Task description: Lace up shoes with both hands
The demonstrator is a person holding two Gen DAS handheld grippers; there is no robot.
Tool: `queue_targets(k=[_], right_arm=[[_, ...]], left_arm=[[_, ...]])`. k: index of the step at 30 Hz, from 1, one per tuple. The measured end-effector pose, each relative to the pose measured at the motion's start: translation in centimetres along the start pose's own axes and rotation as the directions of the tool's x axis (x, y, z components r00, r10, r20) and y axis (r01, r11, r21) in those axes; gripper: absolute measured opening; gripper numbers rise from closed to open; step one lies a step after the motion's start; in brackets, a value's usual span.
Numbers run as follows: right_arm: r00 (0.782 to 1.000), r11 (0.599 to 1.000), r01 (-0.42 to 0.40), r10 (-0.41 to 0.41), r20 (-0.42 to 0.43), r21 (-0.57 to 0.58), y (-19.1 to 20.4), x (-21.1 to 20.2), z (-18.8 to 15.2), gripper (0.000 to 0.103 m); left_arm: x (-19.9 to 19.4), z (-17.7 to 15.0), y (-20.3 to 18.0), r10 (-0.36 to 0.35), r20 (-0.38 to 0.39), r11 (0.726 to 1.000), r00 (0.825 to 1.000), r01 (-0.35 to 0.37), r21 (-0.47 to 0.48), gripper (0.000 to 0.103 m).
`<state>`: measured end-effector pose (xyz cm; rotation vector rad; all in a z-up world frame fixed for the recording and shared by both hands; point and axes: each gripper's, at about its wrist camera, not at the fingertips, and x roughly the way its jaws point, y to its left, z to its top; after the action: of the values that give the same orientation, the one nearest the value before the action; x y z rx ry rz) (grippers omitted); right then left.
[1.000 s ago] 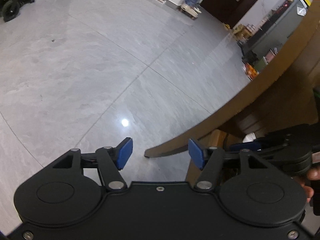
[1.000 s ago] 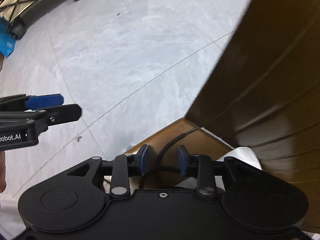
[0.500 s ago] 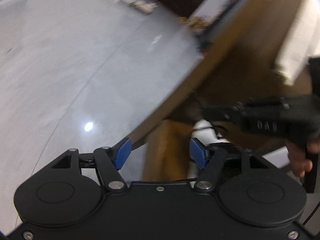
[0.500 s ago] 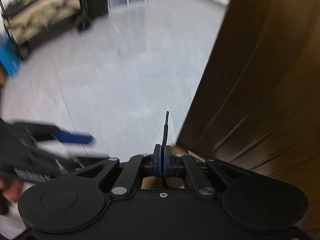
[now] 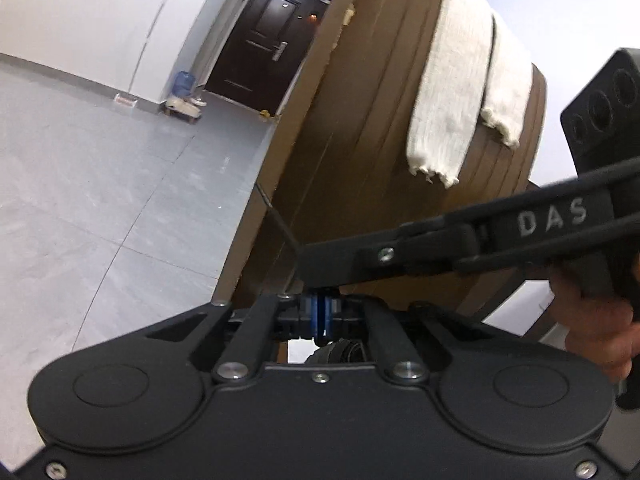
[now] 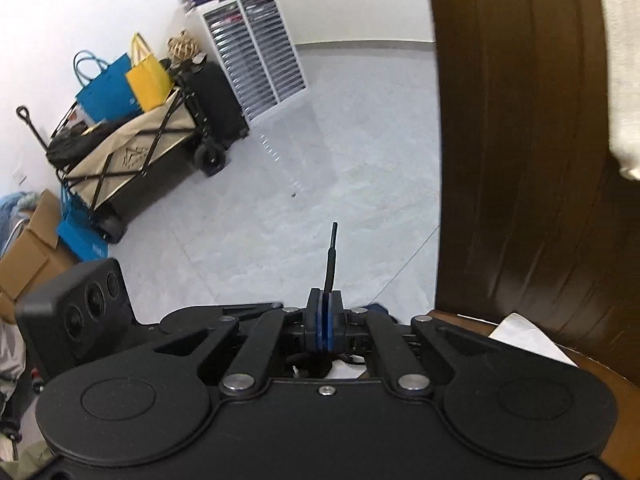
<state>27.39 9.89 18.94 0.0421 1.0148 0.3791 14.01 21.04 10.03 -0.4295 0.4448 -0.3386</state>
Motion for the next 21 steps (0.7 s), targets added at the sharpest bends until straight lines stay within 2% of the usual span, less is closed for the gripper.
queue_targets(k=[5,7,8,9,12,15,16,17,20,21], right_arm=[[1.0,1.0,-0.014,0.014,0.004,-0.017,-0.6,0.4,-0.4,0.007],[1.0,1.0,0.002,-0.002,0.019,-0.006,-0.8,0.6,0.2,0.017],[1.0,1.0,0.011,-0.011,0.025,0.0,-0.8,0.6,0.5,0.028],[1.0,1.0,0.014,-0.014,0.027,0.008,-0.9,0.7,0.7,0.032],[1.0,1.0,0.013,-0.013,0.025,0.02,-1.1,1.1,1.4,0.032],[1.0,1.0,0.015,-0.015,0.002,0.024,-1.1,2.0,1.9,0.029],[1.0,0.999,0.013,-0.013,-0.01,0.029,-1.1,2.4,2.1,0.022],[1.0,0.999,0.017,-0.017,-0.015,0.031,-1.0,2.5,2.1,0.002],[0.999,0.998,0.048,-0.048,0.0,0.047,-0.9,2.5,1.8,0.002],[0.998,0.997,0.052,-0.053,0.015,0.062,-1.0,2.3,1.7,0.002]], left_arm=[[-0.2,0.1,-1.0,0.0,-0.003,0.997,1.0,0.0,0.074,0.003],[-0.2,0.0,-1.4,-0.014,-0.009,0.994,1.0,0.015,0.111,0.003],[-0.3,-0.2,-1.6,-0.019,-0.011,0.991,1.0,0.021,0.13,0.003],[-0.2,-0.3,-1.9,-0.026,-0.014,0.988,1.0,0.027,0.151,0.003],[-0.2,-0.5,-2.4,-0.045,-0.024,0.982,0.999,0.048,0.18,0.003],[-0.1,-0.6,-2.8,-0.061,-0.029,0.977,0.998,0.065,0.203,0.003],[-0.1,-0.7,-2.8,-0.063,-0.029,0.976,0.998,0.068,0.205,0.003],[-0.1,-0.7,-2.8,-0.064,-0.027,0.977,0.998,0.068,0.204,0.003],[-0.4,-0.5,-2.4,-0.074,0.012,0.982,0.997,0.071,0.176,0.004],[-0.6,-0.4,-2.3,-0.076,0.034,0.984,0.997,0.07,0.161,0.007]])
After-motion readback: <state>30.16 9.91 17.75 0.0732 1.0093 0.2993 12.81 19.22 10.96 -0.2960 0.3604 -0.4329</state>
